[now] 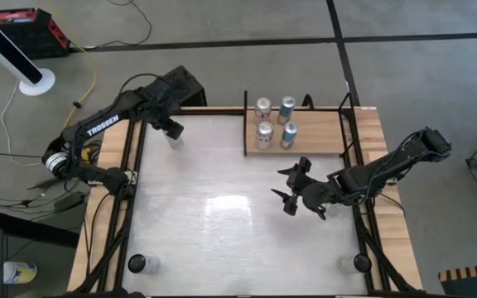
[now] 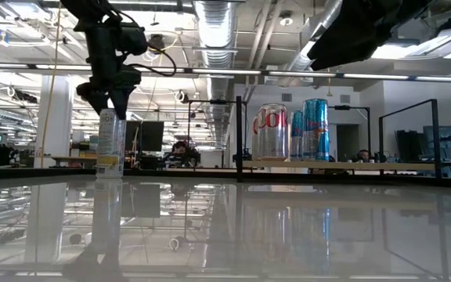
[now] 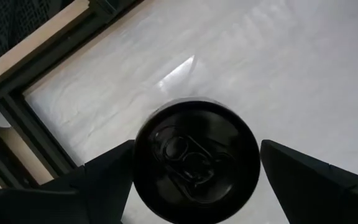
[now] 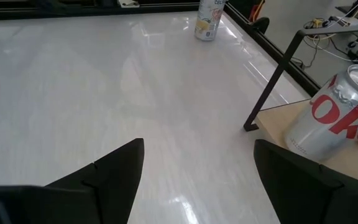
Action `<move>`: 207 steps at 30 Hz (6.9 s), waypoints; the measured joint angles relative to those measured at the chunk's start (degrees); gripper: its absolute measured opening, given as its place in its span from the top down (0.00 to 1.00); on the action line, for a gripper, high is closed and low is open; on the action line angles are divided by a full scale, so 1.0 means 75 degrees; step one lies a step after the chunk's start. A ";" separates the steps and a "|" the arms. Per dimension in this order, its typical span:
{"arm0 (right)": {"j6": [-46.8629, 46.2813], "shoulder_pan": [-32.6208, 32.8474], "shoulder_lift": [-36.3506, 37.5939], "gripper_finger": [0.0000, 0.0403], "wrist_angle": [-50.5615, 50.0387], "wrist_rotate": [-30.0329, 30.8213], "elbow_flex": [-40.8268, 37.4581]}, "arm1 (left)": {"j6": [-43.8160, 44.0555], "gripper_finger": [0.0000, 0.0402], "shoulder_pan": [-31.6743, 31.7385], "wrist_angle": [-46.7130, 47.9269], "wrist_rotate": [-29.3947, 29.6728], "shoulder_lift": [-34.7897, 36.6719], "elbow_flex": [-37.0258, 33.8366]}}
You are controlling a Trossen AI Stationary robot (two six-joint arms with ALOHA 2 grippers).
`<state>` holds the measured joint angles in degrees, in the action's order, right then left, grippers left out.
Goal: Place canned beverage on shelf
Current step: Put the top left black can on the shelf
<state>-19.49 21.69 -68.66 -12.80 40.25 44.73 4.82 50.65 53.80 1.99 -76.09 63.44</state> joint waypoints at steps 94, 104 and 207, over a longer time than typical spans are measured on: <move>0.1262 0.1237 -0.2757 0.19 0.5413 -0.1049 0.0300 | 0.0851 0.11 -0.9024 -0.1628 -0.0252 -0.0926 0.0350; 0.1844 0.0700 -0.2760 0.19 0.5147 -0.2299 0.1032 | 0.0229 0.11 -0.8668 -0.0940 0.1859 0.1520 0.0143; 0.2621 -0.0392 -0.5132 0.19 0.2477 -0.4966 0.3871 | 0.1445 0.11 -0.8541 -0.2302 0.1618 1.0112 -0.4249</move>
<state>0.17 18.76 -107.15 5.78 3.01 73.76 15.66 -13.40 36.53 14.13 -0.25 31.57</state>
